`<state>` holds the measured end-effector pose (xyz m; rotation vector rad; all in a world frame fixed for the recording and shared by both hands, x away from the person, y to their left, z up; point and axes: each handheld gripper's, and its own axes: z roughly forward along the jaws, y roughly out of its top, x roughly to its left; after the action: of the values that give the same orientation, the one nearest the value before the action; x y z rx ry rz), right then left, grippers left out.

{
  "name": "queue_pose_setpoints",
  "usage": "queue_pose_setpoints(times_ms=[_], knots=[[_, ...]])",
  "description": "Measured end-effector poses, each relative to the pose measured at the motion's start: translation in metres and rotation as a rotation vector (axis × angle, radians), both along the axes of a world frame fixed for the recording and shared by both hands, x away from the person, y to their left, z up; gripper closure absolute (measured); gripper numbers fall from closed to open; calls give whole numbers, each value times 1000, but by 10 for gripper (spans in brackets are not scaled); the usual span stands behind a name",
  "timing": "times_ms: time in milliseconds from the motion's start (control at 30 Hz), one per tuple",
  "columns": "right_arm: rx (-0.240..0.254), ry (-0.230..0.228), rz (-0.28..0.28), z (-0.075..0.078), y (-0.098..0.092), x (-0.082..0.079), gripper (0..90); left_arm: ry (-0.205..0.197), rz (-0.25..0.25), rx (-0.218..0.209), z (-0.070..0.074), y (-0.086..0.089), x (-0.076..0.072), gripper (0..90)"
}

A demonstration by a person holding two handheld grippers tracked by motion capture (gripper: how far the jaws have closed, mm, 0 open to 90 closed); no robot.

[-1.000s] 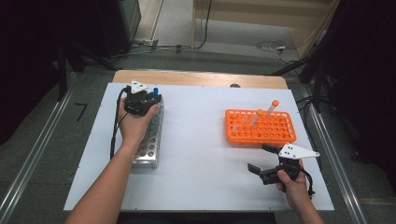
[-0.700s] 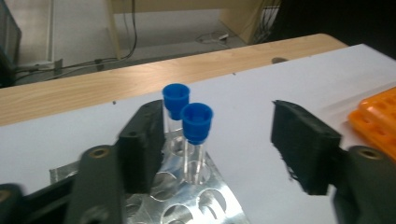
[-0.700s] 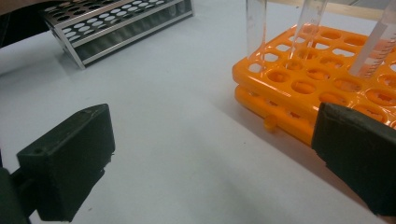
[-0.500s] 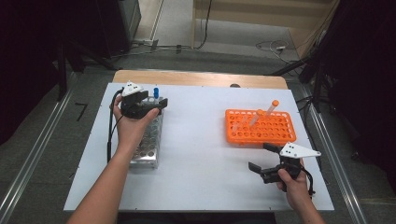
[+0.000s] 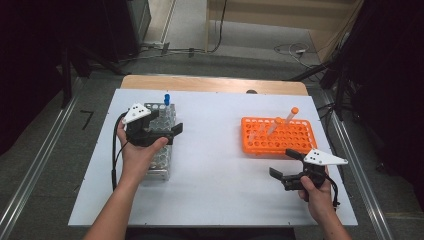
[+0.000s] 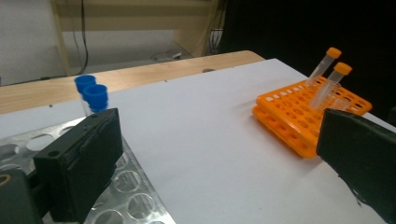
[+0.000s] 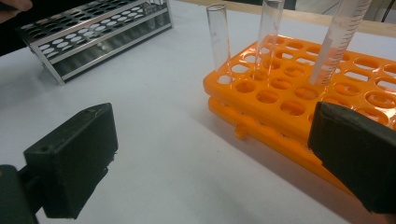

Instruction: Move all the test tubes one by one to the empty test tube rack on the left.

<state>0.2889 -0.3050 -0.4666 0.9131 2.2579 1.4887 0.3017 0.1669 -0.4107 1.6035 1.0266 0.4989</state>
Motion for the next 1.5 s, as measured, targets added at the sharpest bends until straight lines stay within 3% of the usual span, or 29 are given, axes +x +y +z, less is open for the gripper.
queue_pose_setpoints(times_ms=[433, 800, 900, 1233, 1367, 1500], knots=[[-1, 10, -59, 3, -6, 14, 13, -20, -62, -26, -10, -19, -30, 0], [-7, -13, -167, 14, -18, 41, 35, 7, -77, -16, -23, -22, -40, 0], [1, -1, -194, 14, -20, 52, 50, 5, -78, -21, -24, -22, -40, 0], [-8, 22, -403, 10, -21, 92, 243, 9, -79, -30, -24, -21, -40, 0], [-7, 23, -454, 9, -21, 106, 364, 10, -78, -34, -23, -20, -40, 0], [-18, 45, -454, 6, -19, 116, 460, 9, -77, -38, -23, -19, -40, 0]])
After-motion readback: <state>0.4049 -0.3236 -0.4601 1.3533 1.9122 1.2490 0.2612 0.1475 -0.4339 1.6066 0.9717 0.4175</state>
